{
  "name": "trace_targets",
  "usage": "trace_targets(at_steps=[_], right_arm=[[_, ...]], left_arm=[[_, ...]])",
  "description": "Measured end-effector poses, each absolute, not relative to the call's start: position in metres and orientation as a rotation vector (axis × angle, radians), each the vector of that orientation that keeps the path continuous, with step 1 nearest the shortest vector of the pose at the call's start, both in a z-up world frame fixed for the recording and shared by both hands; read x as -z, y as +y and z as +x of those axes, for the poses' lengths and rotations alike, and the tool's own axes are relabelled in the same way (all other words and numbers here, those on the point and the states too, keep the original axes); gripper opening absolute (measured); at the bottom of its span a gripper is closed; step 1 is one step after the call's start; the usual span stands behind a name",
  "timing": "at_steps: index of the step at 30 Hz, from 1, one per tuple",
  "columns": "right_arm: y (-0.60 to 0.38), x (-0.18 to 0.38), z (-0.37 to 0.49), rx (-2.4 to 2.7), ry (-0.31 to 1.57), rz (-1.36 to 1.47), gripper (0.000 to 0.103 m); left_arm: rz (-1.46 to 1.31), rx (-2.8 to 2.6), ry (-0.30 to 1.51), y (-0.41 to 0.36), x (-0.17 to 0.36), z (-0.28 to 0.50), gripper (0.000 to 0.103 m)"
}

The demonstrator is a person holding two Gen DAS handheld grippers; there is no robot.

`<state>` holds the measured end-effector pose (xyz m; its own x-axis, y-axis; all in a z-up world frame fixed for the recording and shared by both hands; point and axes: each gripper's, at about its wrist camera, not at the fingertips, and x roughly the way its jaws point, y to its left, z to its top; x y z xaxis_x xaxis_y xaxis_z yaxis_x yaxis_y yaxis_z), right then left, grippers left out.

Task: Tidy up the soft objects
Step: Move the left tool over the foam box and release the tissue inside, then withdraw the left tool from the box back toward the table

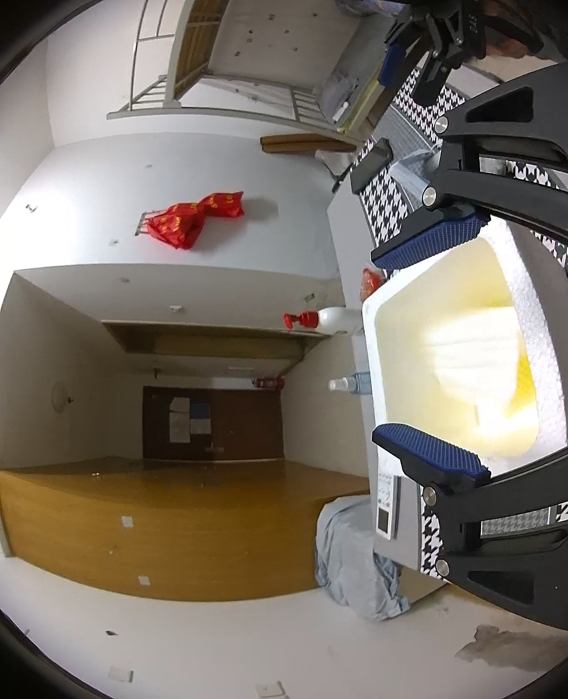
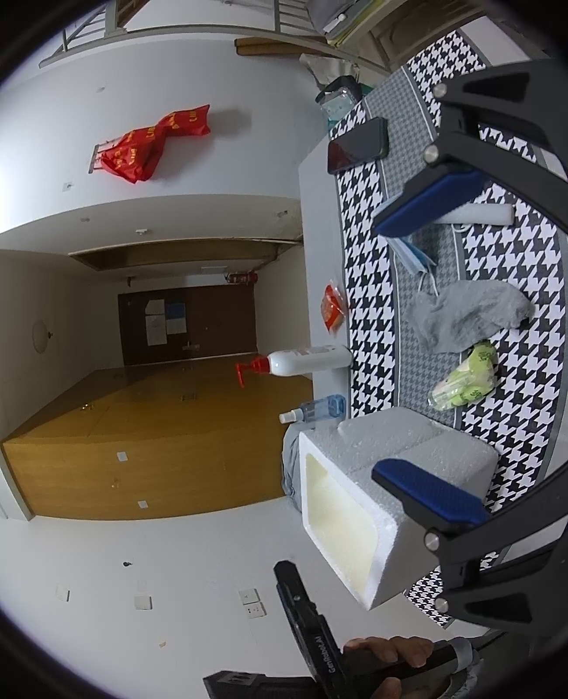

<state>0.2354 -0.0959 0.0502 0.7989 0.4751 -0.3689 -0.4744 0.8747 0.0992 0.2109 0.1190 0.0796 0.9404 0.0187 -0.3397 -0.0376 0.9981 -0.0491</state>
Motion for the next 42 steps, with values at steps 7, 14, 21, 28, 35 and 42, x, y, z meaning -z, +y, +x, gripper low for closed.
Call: trace_targets(at_steps=[7,14,21,28,35,42], right_arm=[[-0.102,-0.049,0.234,-0.499,0.398,0.011,0.102],[-0.109,-0.05,0.226,-0.493,0.387,0.011,0.102],[-0.12,-0.054,0.215,-0.483,0.374,0.016,0.102],[-0.129,-0.061,0.202,-0.494,0.35,0.008,0.102],[-0.143,-0.064,0.186,-0.502,0.324,0.007,0.102],[-0.154,-0.059,0.176,-0.509,0.31,0.009,0.102]], left_arm=[[-0.083,0.005,0.309,0.115,-0.081,0.199,0.101],[-0.066,0.021,0.29,0.102,-0.086,0.186,0.102],[-0.069,0.026,0.27,0.09,-0.091,0.171,0.102],[-0.076,0.014,0.256,0.081,-0.095,0.155,0.102],[-0.063,-0.001,0.236,0.065,-0.096,0.139,0.102],[-0.061,-0.008,0.231,0.046,-0.087,0.132,0.102]])
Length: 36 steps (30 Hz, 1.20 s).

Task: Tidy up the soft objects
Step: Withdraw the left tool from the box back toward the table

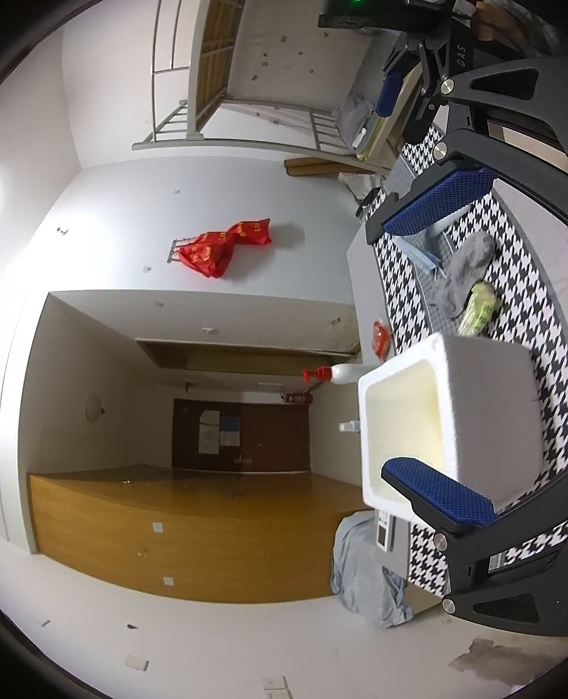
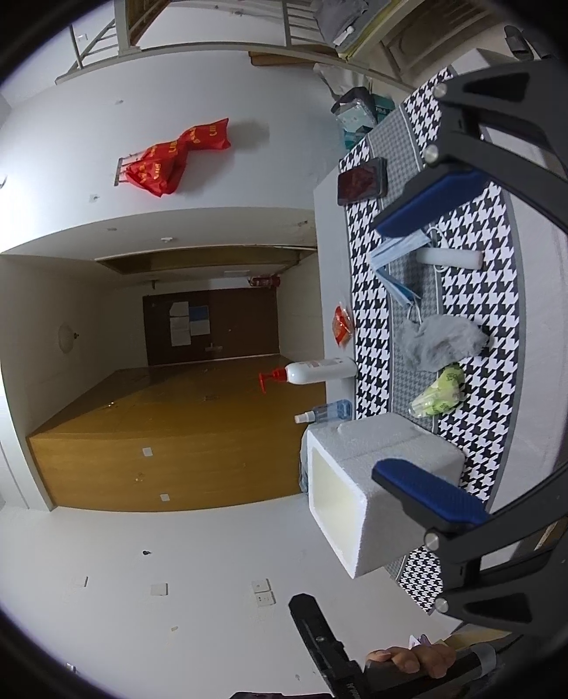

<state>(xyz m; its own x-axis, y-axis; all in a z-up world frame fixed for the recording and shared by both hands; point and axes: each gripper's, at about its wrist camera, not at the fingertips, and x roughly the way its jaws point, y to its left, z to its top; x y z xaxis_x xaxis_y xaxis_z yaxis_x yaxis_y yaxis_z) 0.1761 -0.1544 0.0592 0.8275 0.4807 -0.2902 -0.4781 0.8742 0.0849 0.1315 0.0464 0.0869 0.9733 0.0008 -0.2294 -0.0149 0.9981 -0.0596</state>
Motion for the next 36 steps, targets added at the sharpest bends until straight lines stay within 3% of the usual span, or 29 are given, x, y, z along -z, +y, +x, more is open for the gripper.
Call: trace_targets(at_steps=[23,36], right_arm=[[-0.176,-0.028,0.158,-0.512,0.295,-0.034,0.102],[-0.191,-0.005,0.177,-0.52,0.341,-0.035,0.102]], left_arm=[[-0.08,0.022,0.214,0.002,-0.034,0.119,0.102],[-0.082,0.044,0.315,-0.027,-0.006,0.151,0.102]])
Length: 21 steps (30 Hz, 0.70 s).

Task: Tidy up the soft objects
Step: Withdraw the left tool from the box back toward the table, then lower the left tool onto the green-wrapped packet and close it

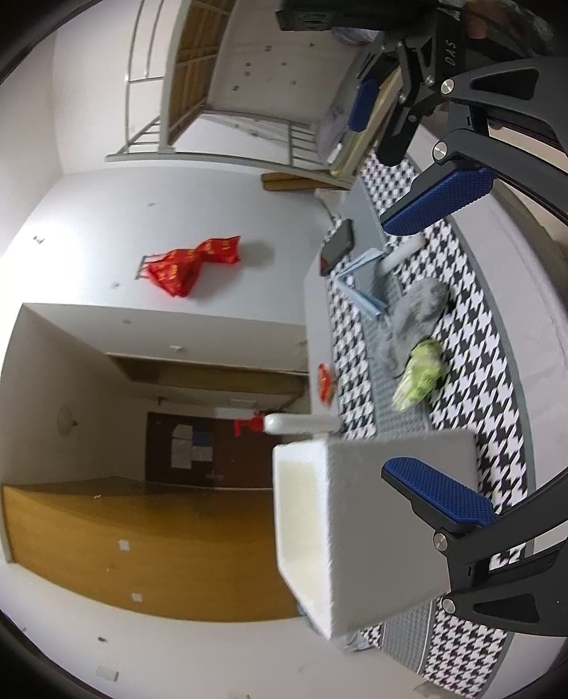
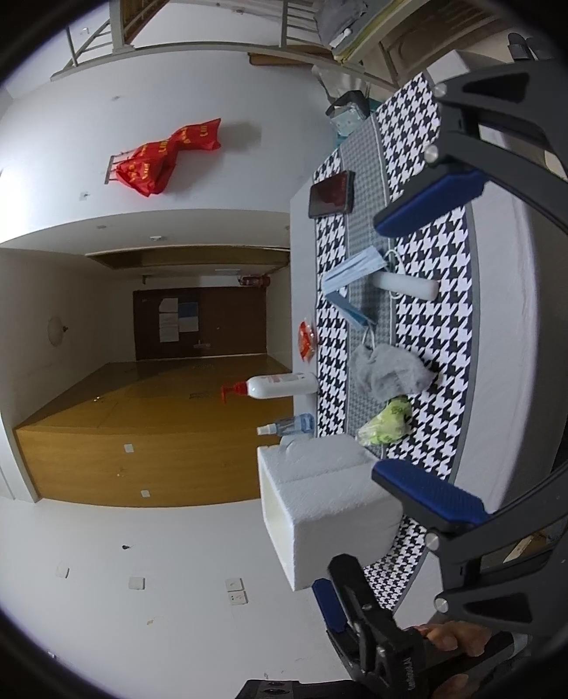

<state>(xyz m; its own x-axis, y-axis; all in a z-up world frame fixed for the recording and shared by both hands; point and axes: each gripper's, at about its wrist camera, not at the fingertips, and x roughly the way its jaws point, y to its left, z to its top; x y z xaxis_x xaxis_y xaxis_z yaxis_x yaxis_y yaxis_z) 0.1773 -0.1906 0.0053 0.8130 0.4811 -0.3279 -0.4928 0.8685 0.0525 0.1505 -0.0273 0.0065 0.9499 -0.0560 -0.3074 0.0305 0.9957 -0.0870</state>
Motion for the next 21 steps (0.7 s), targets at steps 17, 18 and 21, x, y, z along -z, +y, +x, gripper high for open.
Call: trace_targets(at_steps=[17,18,21], right_arm=[[-0.212,0.027,0.223,-0.527,0.45,-0.026,0.102],[-0.213,0.028,0.226,-0.527,0.455,-0.023,0.102],[-0.214,0.031,0.235,-0.536,0.471,-0.022,0.102]], left_arm=[[-0.086,-0.007,0.504,-0.051,0.032,0.218,0.102],[-0.086,-0.012,0.517,-0.052,0.034,0.223,0.102],[-0.085,-0.025,0.552,-0.052,0.039,0.236,0.102]])
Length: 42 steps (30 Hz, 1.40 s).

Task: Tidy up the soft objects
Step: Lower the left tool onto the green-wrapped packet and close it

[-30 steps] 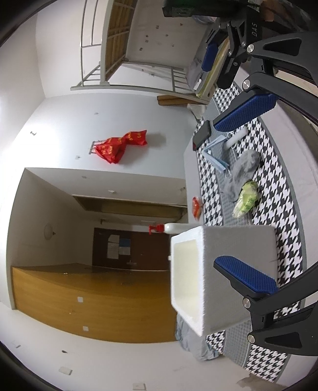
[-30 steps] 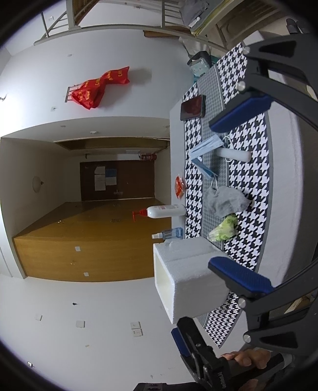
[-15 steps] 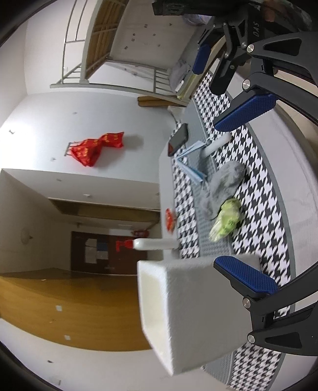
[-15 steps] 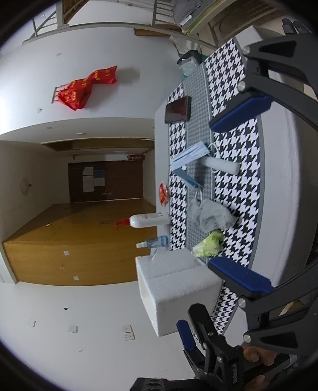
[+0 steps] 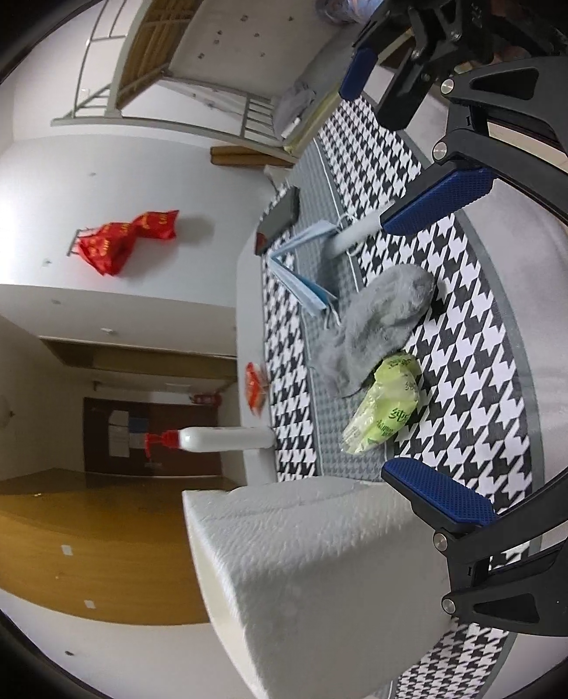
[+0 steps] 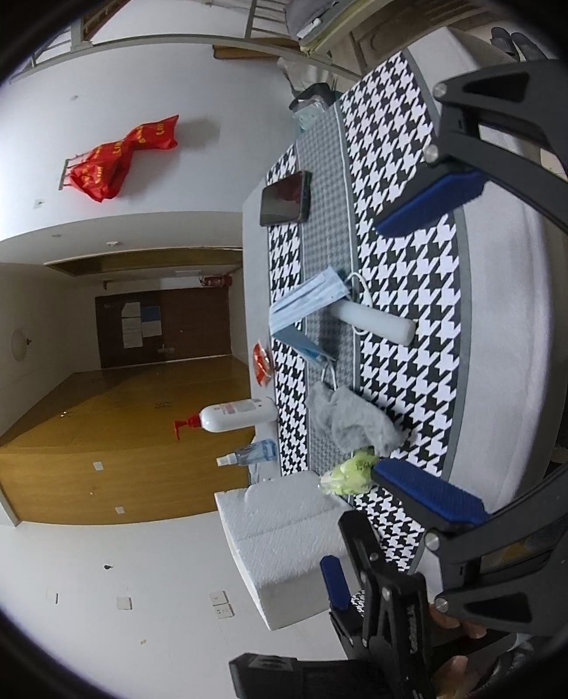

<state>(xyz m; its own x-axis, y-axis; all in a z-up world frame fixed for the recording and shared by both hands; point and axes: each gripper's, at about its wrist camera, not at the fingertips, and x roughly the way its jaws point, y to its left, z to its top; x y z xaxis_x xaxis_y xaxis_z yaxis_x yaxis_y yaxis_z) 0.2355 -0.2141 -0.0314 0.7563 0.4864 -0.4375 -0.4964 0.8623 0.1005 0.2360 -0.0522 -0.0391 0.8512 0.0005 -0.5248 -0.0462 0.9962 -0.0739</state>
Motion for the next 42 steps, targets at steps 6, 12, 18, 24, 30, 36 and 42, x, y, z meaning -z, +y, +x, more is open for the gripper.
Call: trace_targets(at_steps=[6,12,18,24,30,36,42], right_arm=[[-0.213,0.037,0.25,-0.555,0.493,-0.036,0.102],[-0.213,0.041,0.261,-0.573,0.511,-0.037,0.102],[-0.206,0.048,0.27,-0.614,0.531,-0.042,0.102],[-0.201,0.052,0.275,-0.646,0.546,-0.044,0.102],[-0.194,0.055,0.278,-0.667,0.552,-0.054,0.102],[-0.192,0.059,0.282,-0.67,0.562,-0.049,0.102],[-0.193,0.06,0.284,-0.669,0.567,-0.046,0.102]], left_arm=[[-0.11,-0.067,0.597,-0.05,0.046,0.26,0.102],[-0.118,-0.169,0.615,-0.046,0.052,0.278,0.102],[-0.181,-0.282,0.649,-0.038,0.062,0.292,0.101],[-0.244,-0.339,0.675,-0.027,0.067,0.299,0.09],[-0.244,-0.348,0.7,-0.027,0.071,0.307,0.081],[-0.228,-0.334,0.772,-0.028,0.081,0.317,0.063],[-0.224,-0.319,0.813,-0.029,0.087,0.322,0.043]])
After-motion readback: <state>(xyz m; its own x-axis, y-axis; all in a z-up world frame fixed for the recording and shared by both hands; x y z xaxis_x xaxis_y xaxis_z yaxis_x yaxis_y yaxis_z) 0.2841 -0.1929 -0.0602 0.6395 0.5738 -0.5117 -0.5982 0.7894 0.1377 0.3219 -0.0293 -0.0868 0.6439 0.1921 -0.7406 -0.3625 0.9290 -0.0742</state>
